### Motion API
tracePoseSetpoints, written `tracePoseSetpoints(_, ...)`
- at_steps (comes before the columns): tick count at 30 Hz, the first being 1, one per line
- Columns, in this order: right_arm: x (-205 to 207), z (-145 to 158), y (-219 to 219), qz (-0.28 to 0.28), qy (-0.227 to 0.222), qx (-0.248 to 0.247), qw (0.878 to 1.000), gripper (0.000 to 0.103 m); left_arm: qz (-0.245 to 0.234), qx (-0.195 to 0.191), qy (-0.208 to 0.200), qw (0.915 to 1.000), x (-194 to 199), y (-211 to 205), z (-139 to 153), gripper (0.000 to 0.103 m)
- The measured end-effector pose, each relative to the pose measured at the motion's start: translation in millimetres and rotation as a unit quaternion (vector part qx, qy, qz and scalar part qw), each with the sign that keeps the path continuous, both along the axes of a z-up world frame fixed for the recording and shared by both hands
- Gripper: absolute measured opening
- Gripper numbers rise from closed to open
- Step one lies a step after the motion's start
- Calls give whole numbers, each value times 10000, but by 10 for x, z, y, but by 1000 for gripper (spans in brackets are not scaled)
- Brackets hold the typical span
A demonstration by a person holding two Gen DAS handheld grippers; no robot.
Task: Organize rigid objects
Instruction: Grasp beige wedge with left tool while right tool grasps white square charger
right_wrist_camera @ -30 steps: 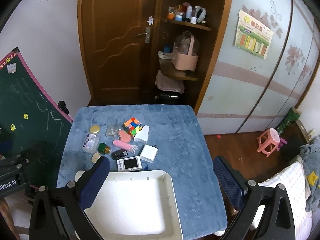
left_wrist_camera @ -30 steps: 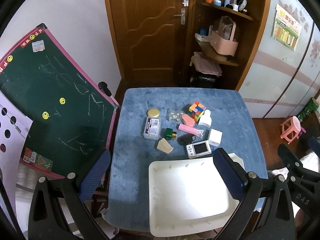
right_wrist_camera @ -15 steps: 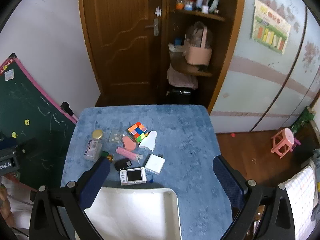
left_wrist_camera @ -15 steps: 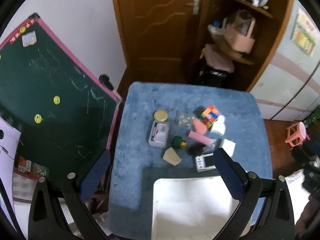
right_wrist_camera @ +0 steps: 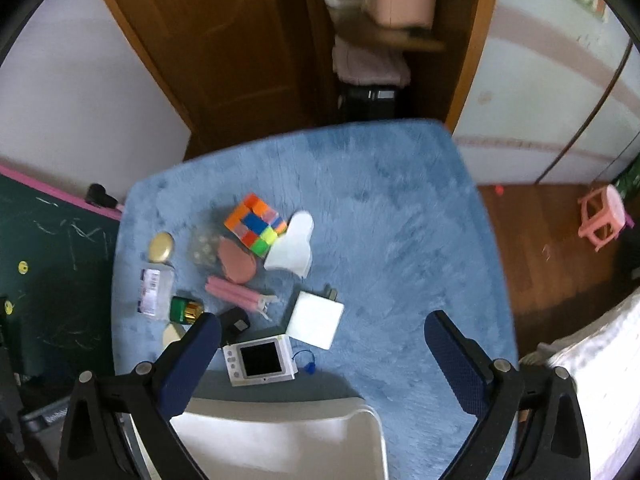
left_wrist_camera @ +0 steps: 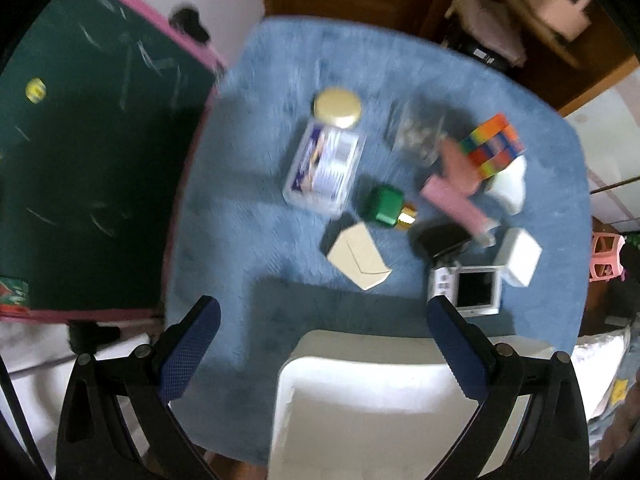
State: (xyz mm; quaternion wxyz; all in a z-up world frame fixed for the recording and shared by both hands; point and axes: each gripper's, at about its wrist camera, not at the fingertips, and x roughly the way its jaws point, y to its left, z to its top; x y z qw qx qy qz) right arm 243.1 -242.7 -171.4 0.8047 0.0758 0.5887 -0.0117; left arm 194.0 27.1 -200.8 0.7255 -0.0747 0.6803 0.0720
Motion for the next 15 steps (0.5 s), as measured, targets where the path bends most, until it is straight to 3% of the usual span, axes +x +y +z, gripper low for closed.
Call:
tracePoseSetpoints(3, 130, -335, 11, -88, 371, 143, 9992, 97, 236, -118, 332, 9991, 96, 30, -303, 102)
tracePoseSetpoints(9, 328, -991, -13, -401, 1139, 452, 9917, 85, 624, -321, 614, 9956, 229, 57, -625, 102)
tracePoseSetpoints(15, 396, -1368, -52, -751, 1580, 696, 9821, 76, 993, -522, 774, 9907, 259, 93, -804, 101)
